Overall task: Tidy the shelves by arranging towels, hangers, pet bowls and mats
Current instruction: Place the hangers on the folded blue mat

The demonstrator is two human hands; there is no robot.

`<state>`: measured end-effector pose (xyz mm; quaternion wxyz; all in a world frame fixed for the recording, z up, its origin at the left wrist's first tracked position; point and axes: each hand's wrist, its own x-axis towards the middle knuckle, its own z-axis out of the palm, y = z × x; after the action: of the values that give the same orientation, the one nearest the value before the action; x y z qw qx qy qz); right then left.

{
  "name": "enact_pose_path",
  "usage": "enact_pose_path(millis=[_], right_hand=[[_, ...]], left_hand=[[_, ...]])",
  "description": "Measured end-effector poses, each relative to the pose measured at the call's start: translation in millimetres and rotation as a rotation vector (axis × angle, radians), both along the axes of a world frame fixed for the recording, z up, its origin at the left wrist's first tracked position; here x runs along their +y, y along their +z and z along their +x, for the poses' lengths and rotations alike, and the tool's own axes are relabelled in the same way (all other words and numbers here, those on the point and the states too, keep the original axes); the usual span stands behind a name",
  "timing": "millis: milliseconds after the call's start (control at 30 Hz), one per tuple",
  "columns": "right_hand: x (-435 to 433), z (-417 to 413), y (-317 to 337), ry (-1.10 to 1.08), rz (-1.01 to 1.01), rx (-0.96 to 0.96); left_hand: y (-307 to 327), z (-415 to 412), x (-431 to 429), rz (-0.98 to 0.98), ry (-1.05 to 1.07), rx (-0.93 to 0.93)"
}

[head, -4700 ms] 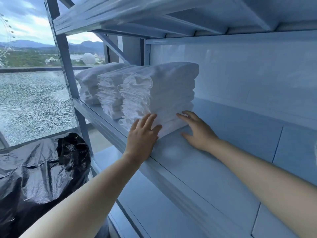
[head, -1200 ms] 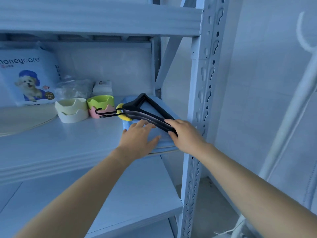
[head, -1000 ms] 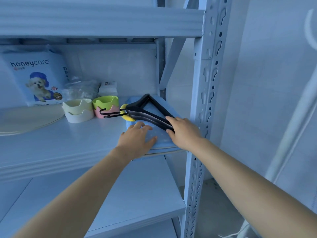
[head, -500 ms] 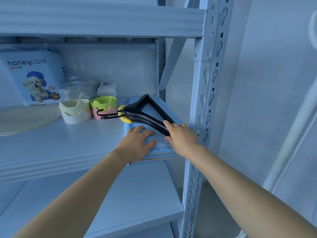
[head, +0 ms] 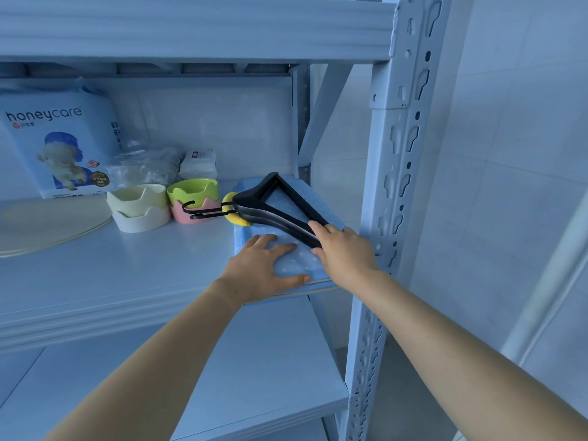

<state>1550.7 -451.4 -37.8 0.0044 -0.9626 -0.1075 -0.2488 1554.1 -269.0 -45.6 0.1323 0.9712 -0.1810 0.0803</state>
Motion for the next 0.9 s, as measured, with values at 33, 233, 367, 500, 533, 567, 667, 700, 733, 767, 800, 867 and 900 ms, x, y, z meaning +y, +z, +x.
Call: enact_pose_path(millis=[33,233,367,500,533,567,667,700,733,767,800,867,900], right_hand=[[0.4,3.6,0.2,-0.001,0.002,0.0],[4.1,24.1,-0.7,-0.011,0.02,-0.014],[5.8,34.6,-1.4,-0.03,0.05,-0.02],[6.1,43.6,-2.4,-0.025,0.116,-0.019],[5.7,45.4,-2.6,-0.024,0.133,-0.019],[5.5,47.0,-3.0,-0.023,0.143,-0.022],[5.9,51.8,-4.2,-0.025,0.154,-0.029],[6.2,54.0,-4.5,-0.028,0.159,-0.03],[6.5,56.3,-4.5,-0.031,0.166,-0.03],[6.8,58.8,-4.7,-0.031,0.175,-0.031],[7.3,61.7,-5.1,-0.028,0.184,-0.034],[7.9,66.1,-6.0,-0.025,0.203,-0.035],[8.0,68.6,-6.4,-0.024,0.216,-0.034]], left_hand=[[0.7,3.2,0.3,0.001,0.004,0.005],[5.2,24.9,4.1,0.001,-0.006,0.034],[6.7,37.2,6.4,0.007,-0.017,0.045],[7.2,46.5,8.3,0.007,-0.025,0.042],[7.1,48.1,8.4,0.005,-0.025,0.04],[6.8,49.6,8.6,0.001,-0.027,0.038],[6.2,53.6,9.1,-0.008,-0.03,0.036],[6.1,55.1,9.2,-0.01,-0.029,0.036],[6.0,56.7,9.1,-0.008,-0.027,0.036],[5.9,58.3,9.1,-0.005,-0.025,0.037],[5.9,60.5,9.4,-0.001,-0.021,0.04],[5.3,64.4,9.4,0.007,-0.011,0.043],[4.9,66.6,9.9,0.01,-0.005,0.04]])
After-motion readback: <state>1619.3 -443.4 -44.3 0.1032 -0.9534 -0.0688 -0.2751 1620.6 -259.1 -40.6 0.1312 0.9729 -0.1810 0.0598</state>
